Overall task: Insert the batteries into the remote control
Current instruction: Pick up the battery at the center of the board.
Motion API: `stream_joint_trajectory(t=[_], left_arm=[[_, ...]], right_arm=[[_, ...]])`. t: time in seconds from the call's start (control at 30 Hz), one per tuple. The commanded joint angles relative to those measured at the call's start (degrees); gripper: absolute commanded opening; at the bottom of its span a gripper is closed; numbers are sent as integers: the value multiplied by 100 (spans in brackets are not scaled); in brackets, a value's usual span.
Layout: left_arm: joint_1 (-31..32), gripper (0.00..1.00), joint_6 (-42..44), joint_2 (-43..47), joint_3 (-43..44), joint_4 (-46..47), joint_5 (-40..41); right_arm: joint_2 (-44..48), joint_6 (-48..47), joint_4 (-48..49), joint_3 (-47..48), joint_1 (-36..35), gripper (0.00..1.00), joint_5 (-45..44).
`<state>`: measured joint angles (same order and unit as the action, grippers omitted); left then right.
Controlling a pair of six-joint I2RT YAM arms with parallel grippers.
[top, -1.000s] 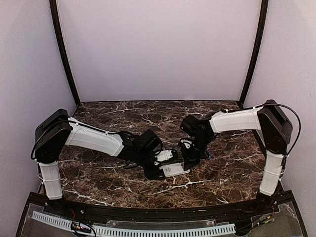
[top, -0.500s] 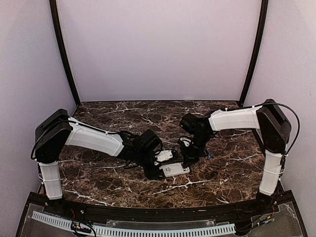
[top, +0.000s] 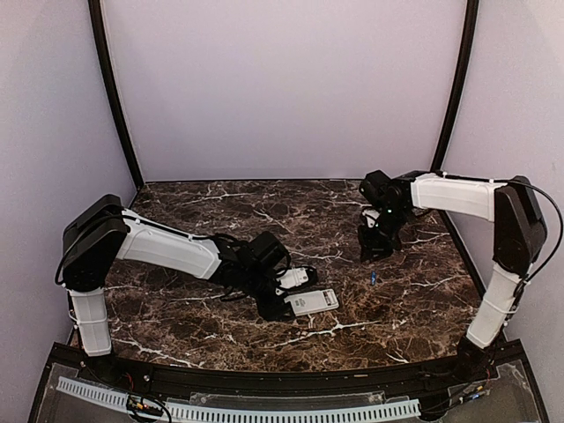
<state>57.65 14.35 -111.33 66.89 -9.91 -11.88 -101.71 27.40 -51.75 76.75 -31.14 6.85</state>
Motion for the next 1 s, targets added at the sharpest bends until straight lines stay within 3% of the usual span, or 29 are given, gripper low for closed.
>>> stream_joint_trajectory(t=[0.0, 0.53, 0.97], left_arm=[[-17, 59, 24, -233, -190, -447, -21], [-38, 60, 147, -231, -204, -470, -63], [-66, 60, 130, -232, -230, -431, -104]], right_arm=[[-20, -38, 79, -403, 447, 26, -522], [-766, -184, 479, -388, 616, 28, -182], [-935, -74, 140, -344, 251, 18, -458]])
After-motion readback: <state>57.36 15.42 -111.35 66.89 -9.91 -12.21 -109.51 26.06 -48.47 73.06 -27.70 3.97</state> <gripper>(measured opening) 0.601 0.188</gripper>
